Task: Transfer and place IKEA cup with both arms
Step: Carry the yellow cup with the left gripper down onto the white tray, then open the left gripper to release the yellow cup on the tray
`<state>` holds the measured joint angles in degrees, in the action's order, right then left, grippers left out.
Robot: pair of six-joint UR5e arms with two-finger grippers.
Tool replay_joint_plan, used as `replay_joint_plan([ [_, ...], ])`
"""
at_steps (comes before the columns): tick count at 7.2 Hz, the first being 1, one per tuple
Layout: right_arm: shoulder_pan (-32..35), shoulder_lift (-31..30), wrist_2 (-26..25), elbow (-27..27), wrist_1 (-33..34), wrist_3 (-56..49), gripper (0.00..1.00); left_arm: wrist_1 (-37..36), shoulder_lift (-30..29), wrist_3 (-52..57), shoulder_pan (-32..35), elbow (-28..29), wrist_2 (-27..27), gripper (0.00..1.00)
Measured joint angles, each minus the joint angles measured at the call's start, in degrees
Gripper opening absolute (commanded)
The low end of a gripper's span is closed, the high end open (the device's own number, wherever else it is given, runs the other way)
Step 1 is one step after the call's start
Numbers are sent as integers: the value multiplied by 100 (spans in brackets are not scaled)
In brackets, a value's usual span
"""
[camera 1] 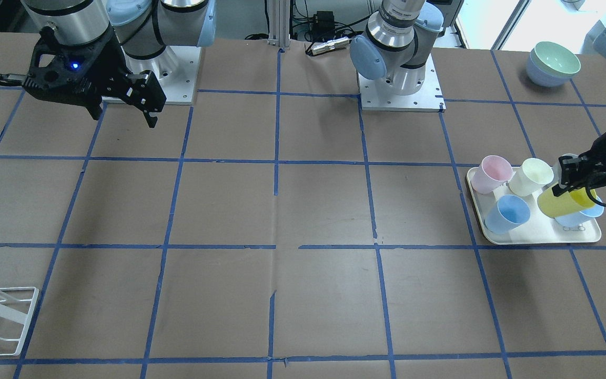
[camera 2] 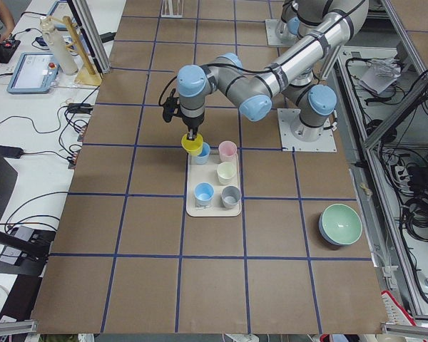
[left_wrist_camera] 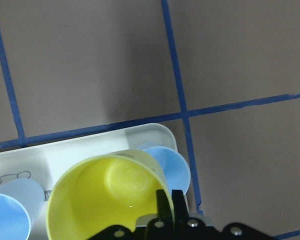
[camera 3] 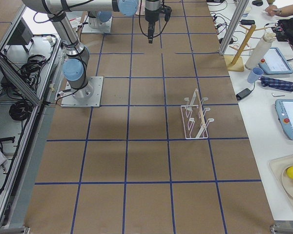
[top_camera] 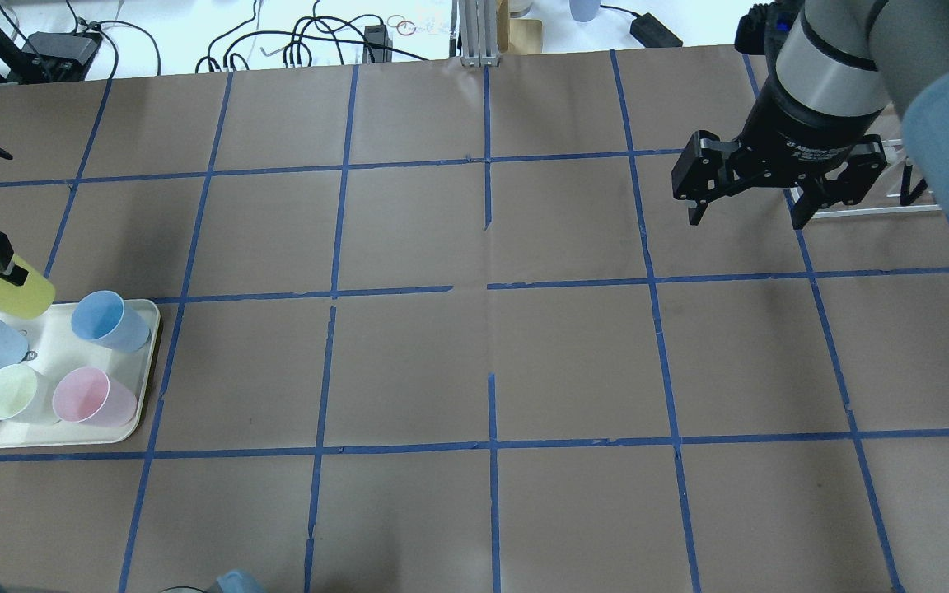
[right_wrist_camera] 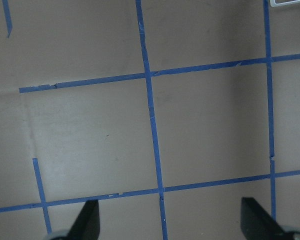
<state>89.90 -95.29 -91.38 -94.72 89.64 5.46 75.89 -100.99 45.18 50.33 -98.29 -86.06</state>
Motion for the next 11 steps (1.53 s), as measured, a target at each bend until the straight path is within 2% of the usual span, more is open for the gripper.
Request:
replay_joint_plan([
  [2, -73, -18, 18, 0, -7, -409, 100, -222, -348, -65, -45, -60, -134, 0],
  [3, -152, -17, 47, 1, -15, -586, 100, -438, -535, -103, -54, -210, -188, 4],
  [4, -225, -17, 70, 0, -28, -656, 100, -696, -665, -129, -62, -402, -246, 61],
  [5, -263, -14, 80, -9, -63, -649, 100, -891, -730, -142, -65, -537, -318, 100],
  [9, -106, -272, 454, -82, -267, -39, 100, -724, -573, -166, -39, -459, -823, 100],
  [11, 29, -329, 440, -94, -276, -36, 100, 253, -217, -219, 20, -13, -800, 100],
])
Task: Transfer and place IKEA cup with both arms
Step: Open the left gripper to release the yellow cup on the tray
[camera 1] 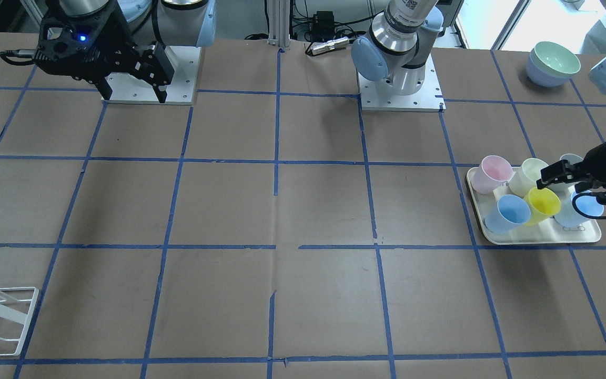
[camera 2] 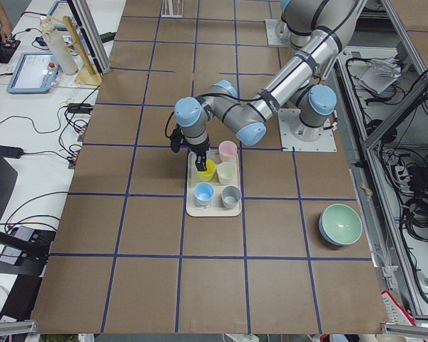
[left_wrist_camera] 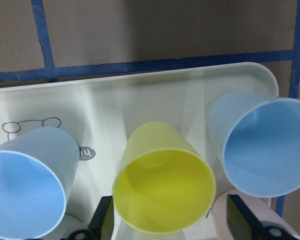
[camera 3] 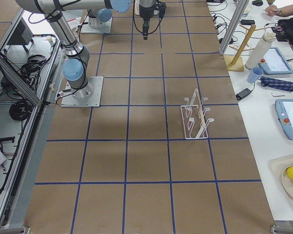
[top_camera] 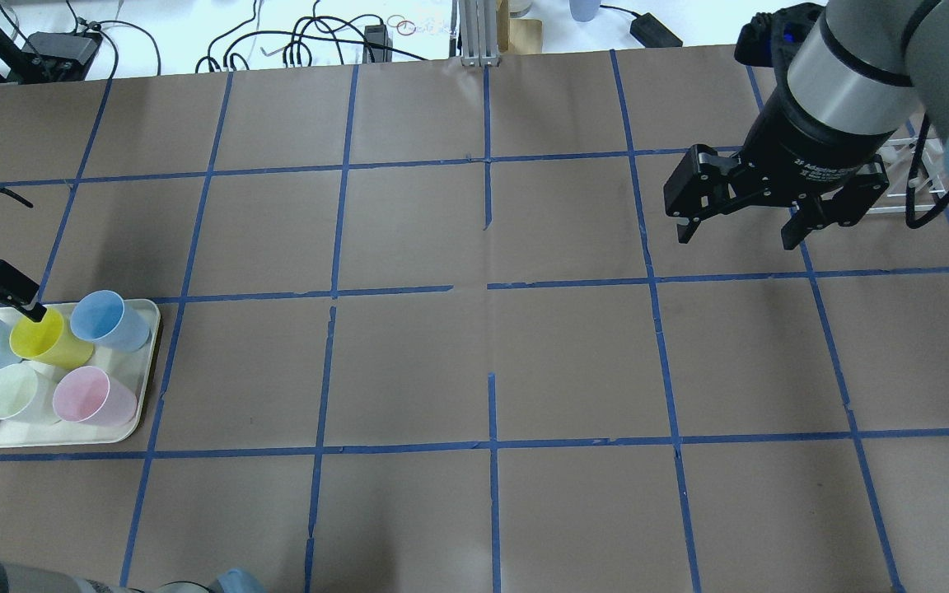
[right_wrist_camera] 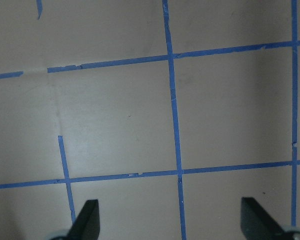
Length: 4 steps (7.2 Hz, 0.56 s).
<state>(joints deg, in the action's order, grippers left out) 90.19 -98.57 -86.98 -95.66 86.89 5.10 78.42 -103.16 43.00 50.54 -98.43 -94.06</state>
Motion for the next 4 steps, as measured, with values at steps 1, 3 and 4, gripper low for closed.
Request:
replay_joint_plan([
  [1, 17, 6, -7, -5, 3, -13, 100, 624, 236, -190, 64, 252, 49, 100],
  [3, -29, -14, -11, -12, -1, -17, 100, 1553, 834, -1029, 381, 495, 147, 98],
  [4, -49, -26, -14, -13, -13, -3, 100, 1885, 1131, -1605, 660, 536, 192, 98],
])
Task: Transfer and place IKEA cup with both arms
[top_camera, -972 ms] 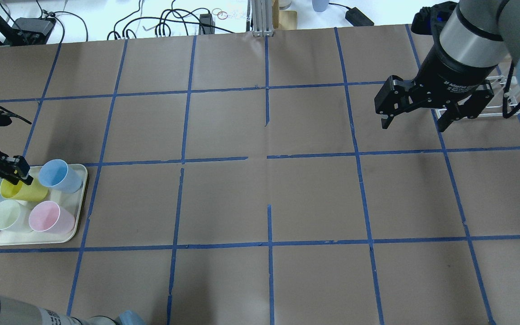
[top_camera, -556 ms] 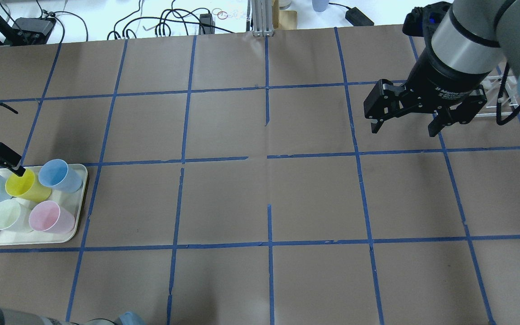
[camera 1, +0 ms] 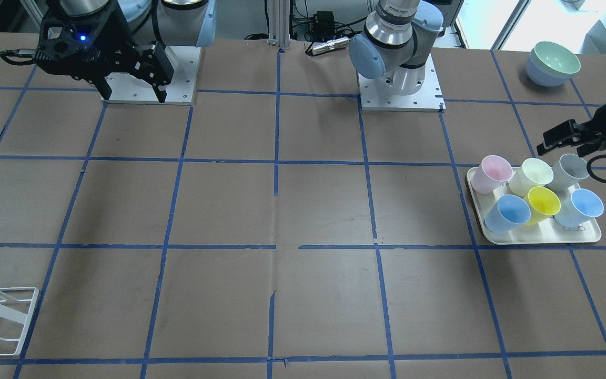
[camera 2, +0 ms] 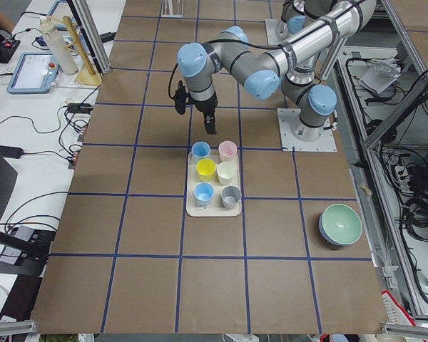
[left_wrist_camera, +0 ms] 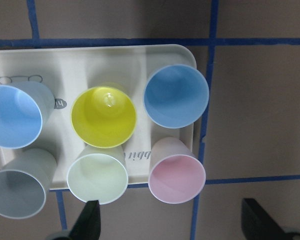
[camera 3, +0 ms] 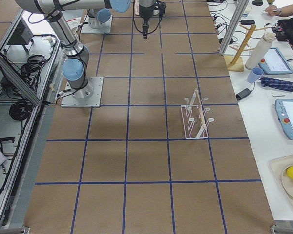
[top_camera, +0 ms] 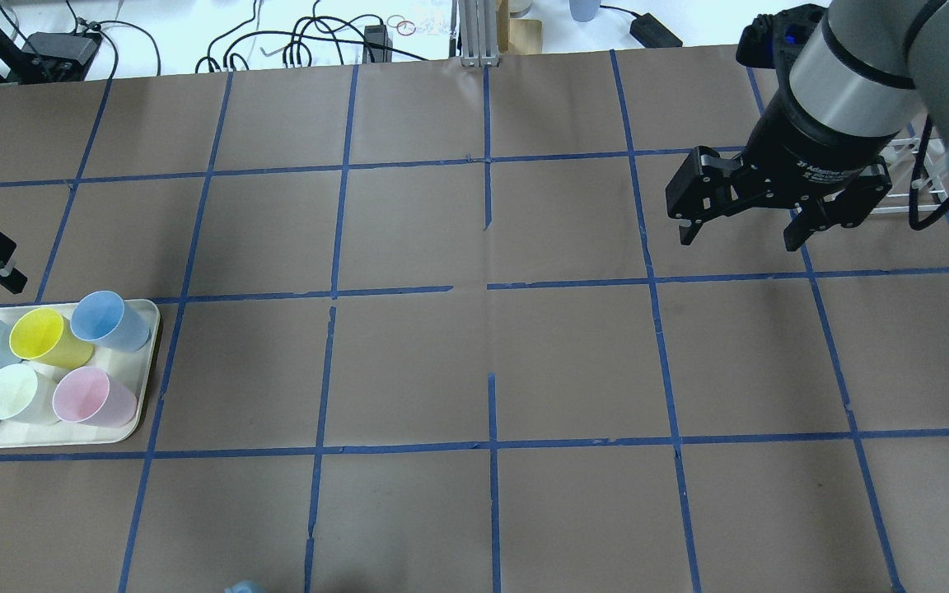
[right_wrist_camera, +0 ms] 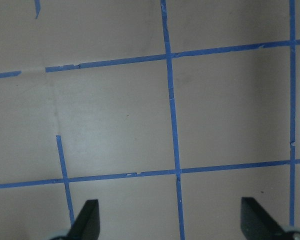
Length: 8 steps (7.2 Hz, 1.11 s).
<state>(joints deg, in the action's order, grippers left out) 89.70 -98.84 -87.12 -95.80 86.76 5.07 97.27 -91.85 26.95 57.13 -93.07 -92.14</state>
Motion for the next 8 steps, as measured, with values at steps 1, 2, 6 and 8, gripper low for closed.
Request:
replay_joint_plan([
  [1, -11, -4, -1, 0, 3, 13, 100, 201, 232, -758, 470, 33, 62, 98],
  [2, -9, -3, 2, 0, -7, 30, 100, 303, 399, -1549, 1106, 58, 101, 99],
  [6, -12, -33, -68, 18, -47, 6, 100, -603, 557, -2653, 2889, -81, 158, 100],
  [8, -8, -76, -191, 8, -61, -1, 100, -806, 635, -2670, 3046, -164, 216, 100],
])
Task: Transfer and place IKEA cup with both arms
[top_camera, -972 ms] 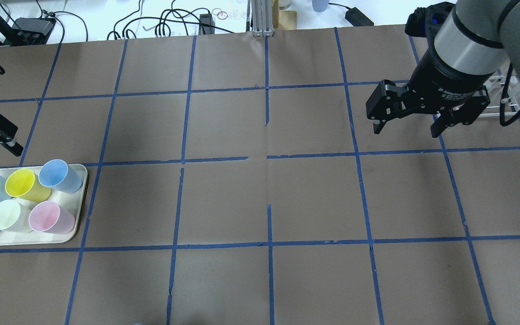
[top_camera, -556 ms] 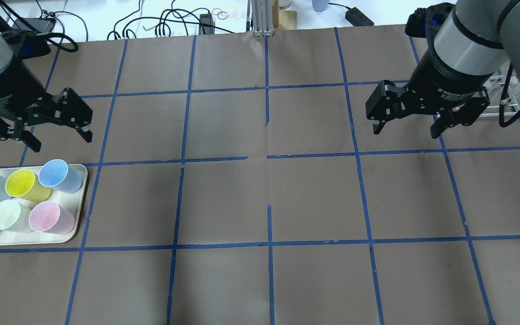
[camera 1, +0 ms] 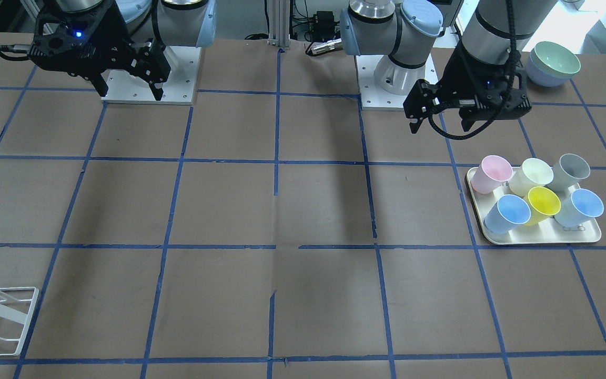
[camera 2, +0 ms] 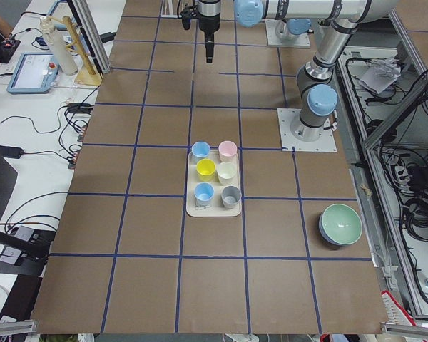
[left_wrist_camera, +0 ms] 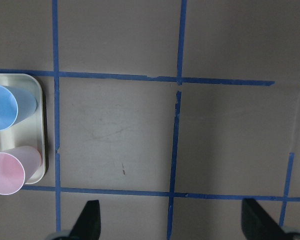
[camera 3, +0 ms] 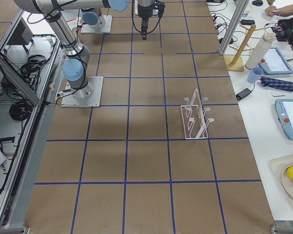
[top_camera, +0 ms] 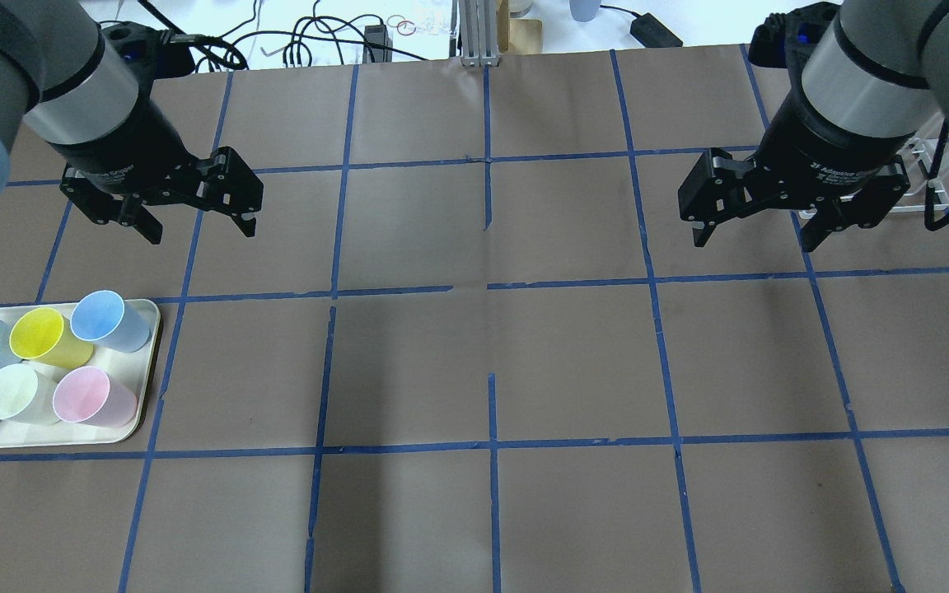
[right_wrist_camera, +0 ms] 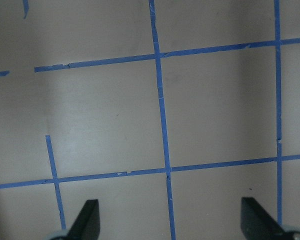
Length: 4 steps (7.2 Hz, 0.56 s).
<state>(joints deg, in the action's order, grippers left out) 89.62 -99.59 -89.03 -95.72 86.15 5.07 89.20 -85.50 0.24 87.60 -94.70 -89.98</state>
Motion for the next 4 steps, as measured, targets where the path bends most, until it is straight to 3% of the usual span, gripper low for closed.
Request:
replay_joint_plan([
  [4, 10, -62, -25, 0, -5, 3, 100, -112, 0, -410, 28, -6, 200, 100],
])
